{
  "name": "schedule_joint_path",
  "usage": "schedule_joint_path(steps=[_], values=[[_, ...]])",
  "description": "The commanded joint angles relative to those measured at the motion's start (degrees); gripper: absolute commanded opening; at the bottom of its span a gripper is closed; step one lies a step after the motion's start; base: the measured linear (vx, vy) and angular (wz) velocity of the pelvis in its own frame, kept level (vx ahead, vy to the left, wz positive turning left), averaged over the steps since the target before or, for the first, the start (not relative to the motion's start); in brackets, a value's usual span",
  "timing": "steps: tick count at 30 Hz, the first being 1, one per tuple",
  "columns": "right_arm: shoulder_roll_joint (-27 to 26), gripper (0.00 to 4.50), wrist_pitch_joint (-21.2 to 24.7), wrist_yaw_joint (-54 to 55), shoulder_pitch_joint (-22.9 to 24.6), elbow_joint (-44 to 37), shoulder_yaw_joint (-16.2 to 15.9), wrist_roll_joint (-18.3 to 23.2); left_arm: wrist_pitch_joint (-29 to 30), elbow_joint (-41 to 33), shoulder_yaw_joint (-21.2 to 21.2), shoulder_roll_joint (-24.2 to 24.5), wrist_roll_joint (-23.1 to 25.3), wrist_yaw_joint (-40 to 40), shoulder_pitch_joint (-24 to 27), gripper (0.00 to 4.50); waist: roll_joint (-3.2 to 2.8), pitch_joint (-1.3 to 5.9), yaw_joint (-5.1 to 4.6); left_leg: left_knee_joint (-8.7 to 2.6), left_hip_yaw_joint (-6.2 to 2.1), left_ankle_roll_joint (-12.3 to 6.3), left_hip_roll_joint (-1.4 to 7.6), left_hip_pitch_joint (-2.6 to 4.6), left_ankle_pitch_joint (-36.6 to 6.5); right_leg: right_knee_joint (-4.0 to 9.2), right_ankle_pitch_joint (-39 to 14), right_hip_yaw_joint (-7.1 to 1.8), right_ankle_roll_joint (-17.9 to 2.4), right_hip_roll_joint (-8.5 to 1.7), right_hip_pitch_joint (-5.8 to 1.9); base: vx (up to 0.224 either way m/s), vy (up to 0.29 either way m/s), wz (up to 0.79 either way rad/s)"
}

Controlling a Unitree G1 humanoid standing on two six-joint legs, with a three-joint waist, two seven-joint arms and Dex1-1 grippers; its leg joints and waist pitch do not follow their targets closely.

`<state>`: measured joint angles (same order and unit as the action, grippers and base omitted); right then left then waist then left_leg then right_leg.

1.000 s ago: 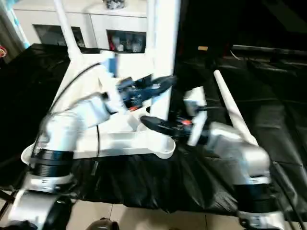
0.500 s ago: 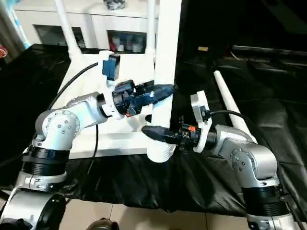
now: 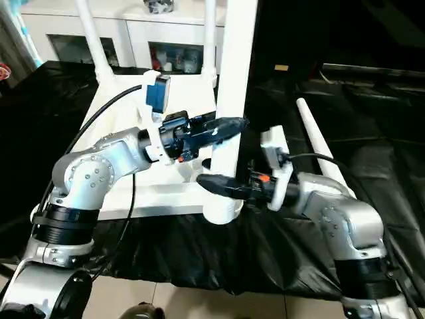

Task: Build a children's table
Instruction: Pick table leg

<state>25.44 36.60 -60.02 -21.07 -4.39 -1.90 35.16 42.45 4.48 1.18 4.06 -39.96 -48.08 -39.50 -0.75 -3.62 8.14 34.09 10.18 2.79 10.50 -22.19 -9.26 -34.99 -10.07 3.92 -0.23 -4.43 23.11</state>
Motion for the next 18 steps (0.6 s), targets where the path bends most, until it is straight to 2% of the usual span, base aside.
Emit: schedule_joint_path(steps=[1, 4, 9, 10, 13, 15, 18], values=[[0.04, 3.0, -2.25, 2.45, -0.91, -0.22, -0.6, -3.0, -1.17, -2.15, 0.26, -0.17, 0.83, 1.04, 0.13, 1.86, 0.96, 4.4, 0.05, -3.6, -0.8, -0.84, 2.38, 0.95, -10.45, 4.71, -16.56, -2.45, -8.86, -3.96, -2.92, 0.0, 0.0, 0.0], [-0.89, 3.04, -3.25, 8.56, -2.26, 1.47, -0.49, -6.89, -4.11, -3.05, 0.85, -0.84, 3.98, 4.55, 0.6, 1.86, 0.92, 4.34, -0.17, -3.71, -0.89, -0.45, 2.39, 0.97, -10.62, 4.6, -16.45, -2.45, -8.53, -3.82, -2.85, 0.0, 0.0, 0.0], [-1.63, 3.04, -1.88, 12.17, -3.11, 1.92, 0.38, -7.55, -6.8, -3.18, 1.55, -1.33, 7.65, 8.43, 0.46, 1.86, 1.01, 4.4, -0.19, -3.66, -0.81, -0.67, 2.41, 0.99, -10.33, 4.52, -15.51, -2.53, -8.35, -3.8, -2.85, 0.0, 0.0, 0.0], [-2.4, 3.04, -1.31, 15.55, -3.83, 2.58, 0.7, -8.82, -7.56, -3.04, 1.46, -2.07, 9.09, 11.4, 0.27, 1.86, 1.12, 4.43, -0.22, -3.61, -0.8, -0.72, 2.35, 0.95, -9.71, 4.42, -14.72, -2.52, -8.52, -3.76, -2.86, 0.0, 0.0, 0.0], [-3.61, 3.04, 0.72, 19.83, -4.7, 4.0, 1.14, -9.71, -8.61, -3.9, 3.07, -2.13, 10.66, 11.68, 0.98, 1.86, 1.26, 4.44, -0.32, -3.62, -0.75, -0.66, 2.27, 0.93, -9.21, 4.42, -14.66, -2.5, -8.48, -3.73, -2.86, 0.0, 0.0, 0.0], [-3.84, 3.04, 1.04, 20.33, -4.78, 4.22, 1.11, -9.94, -8.62, -4.15, 3.46, -2.2, 10.77, 11.6, 1.29, 1.86, 1.13, 4.5, -0.21, -3.58, -0.73, -0.73, 2.28, 0.88, -9.16, 4.32, -14.19, -2.55, -8.4, -3.77, -2.89, 0.0, 0.0, 0.0], [-3.69, 3.04, 2.49, 20.14, -4.46, 3.41, -0.13, -10.1, -8.91, -4.59, 5.08, -1.97, 11.44, 10.82, 2.04, 1.86, 1.15, 4.52, -0.22, -3.54, -0.71, -0.88, 2.27, 0.9, -8.96, 4.25, -13.33, -2.58, -8.51, -3.76, -2.92, 0.0, 0.0, 0.0]])
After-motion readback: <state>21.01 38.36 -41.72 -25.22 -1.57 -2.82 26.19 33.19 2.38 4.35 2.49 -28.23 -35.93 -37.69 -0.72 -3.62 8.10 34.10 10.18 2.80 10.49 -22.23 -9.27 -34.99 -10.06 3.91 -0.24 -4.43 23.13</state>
